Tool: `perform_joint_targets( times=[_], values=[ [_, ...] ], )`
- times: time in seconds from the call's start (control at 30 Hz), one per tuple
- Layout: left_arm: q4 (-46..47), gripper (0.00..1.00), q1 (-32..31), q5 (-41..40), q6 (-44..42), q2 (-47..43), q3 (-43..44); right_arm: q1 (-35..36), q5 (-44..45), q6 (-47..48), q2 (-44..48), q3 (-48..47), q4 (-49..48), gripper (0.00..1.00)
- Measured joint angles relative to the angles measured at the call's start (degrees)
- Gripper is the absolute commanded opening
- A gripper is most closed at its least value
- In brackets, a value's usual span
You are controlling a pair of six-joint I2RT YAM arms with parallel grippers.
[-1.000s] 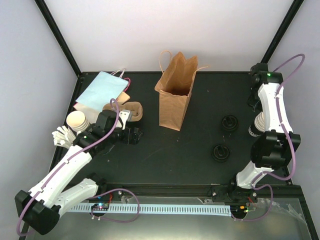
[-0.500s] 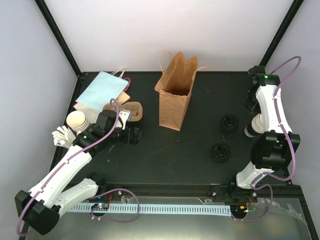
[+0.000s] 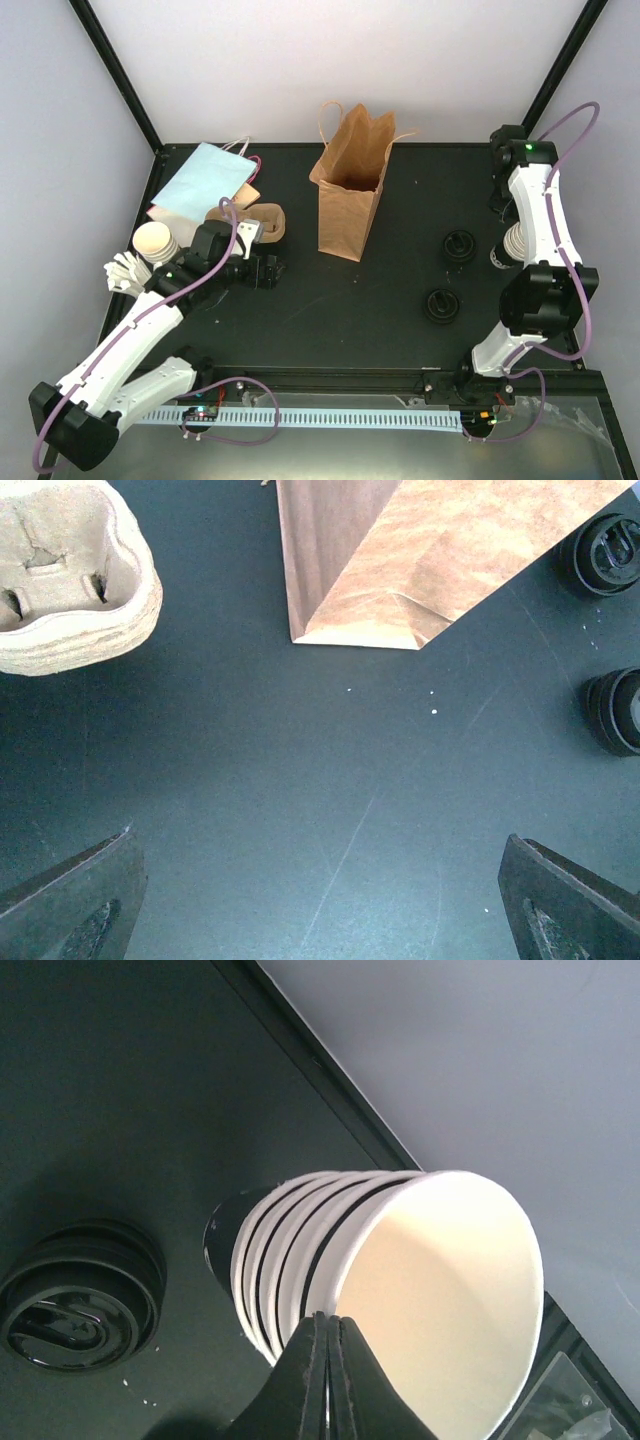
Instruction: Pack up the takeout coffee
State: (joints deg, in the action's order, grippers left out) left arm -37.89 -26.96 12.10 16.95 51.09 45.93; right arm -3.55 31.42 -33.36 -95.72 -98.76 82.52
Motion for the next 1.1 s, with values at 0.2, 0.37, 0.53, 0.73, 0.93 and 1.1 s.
perform_joint_targets(
  times=[0.2,0.37,0.53,0.73,0.93,1.1],
  values=[
    [-0.02,0.99,0.00,0.00,-0.02,-0.50,0.00,0.04,-0.24,-0.22,-0.55,-0.83,1.38,0.01],
    [-0.02,0.99,0.00,0.00,0.00,-0.50,-0.02,0.59,-0.61,-0.20,-0.52,-1.14,1.90,0.01],
    [-0.02,0.99,0.00,0.00,0.00,-0.48,-0.02,0.85,-0.52,-0.20,-0.55,-0.79,1.86,0.01],
    [-0.04,0.99,0.00,-0.22,0.00,-0.50,-0.02,0.92,-0.24,-0.22,-0.79,-0.15,1.49,0.01],
    [-0.04,0.99,0.00,-0.28,0.00,-0.50,-0.04,1.33,0.35,-0.28,-1.53,-0.79,1.33,0.01],
    [-0.02,0.99,0.00,-0.28,0.00,-0.50,-0.11,1.07,-0.11,-0.17,-1.51,1.33,-0.66,0.01]
  ],
)
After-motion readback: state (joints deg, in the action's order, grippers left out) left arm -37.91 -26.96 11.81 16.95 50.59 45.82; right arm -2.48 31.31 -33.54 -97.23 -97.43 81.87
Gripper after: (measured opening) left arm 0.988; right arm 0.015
